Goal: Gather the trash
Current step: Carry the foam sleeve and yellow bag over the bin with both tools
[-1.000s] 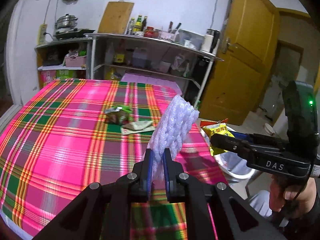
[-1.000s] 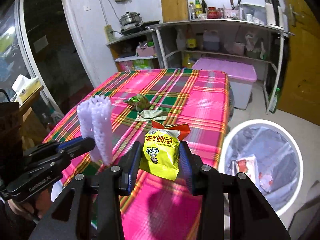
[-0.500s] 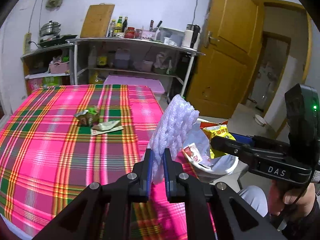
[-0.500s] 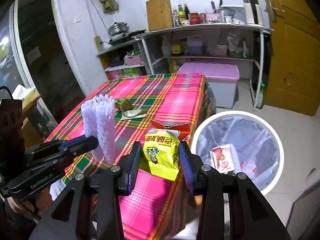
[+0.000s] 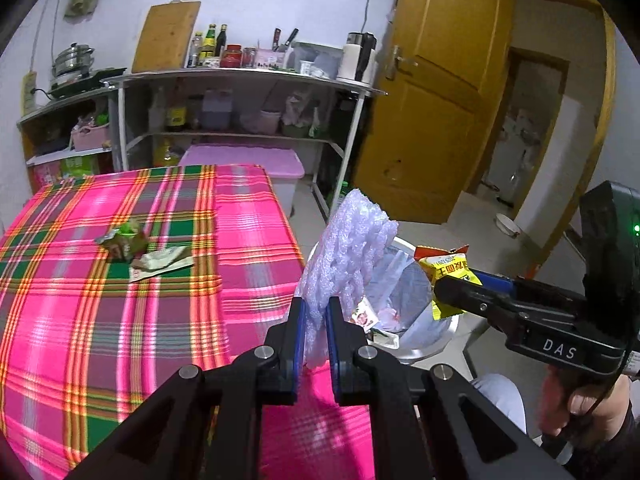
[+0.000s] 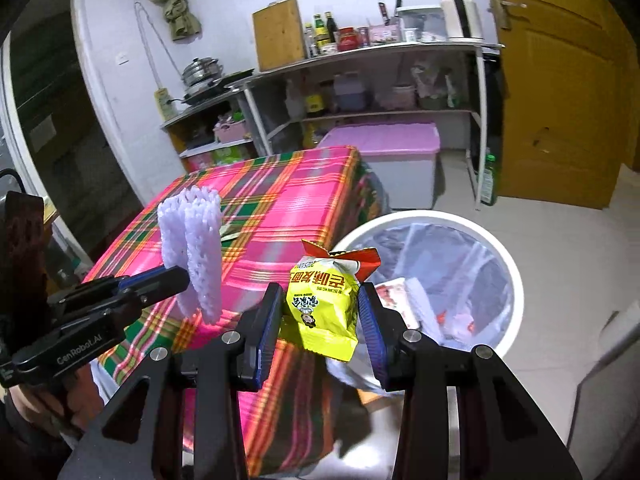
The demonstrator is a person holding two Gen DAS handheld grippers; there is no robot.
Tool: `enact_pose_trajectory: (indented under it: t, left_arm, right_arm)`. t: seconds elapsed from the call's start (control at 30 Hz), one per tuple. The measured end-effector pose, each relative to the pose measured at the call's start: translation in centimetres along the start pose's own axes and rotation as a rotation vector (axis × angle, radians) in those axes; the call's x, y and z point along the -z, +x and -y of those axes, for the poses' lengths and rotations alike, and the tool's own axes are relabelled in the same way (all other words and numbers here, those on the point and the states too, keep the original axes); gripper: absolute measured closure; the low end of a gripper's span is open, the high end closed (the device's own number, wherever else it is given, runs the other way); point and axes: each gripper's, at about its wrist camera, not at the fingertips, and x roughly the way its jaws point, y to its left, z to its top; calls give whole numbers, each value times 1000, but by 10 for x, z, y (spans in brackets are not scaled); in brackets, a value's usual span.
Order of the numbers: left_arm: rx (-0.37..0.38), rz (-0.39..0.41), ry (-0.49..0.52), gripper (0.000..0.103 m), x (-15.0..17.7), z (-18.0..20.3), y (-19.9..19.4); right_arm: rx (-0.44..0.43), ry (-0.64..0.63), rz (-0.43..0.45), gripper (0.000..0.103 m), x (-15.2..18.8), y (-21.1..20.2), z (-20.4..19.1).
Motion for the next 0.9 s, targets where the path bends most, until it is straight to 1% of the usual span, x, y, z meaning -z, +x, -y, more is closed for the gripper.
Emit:
enact_pose_trajectory:
  t: [0.23, 0.43, 0.9]
  left_arm:
    - [33, -20, 31, 93, -8, 19, 21]
    - [57, -51, 52, 93, -14, 30, 47]
    - [96, -155, 84, 93, -16, 53, 117]
  right_arm:
    - [42, 44, -7, 63, 2, 2, 26]
    - [71, 80, -23, 63, 6, 9, 49]
    - [100, 149, -108, 63, 17, 42, 93]
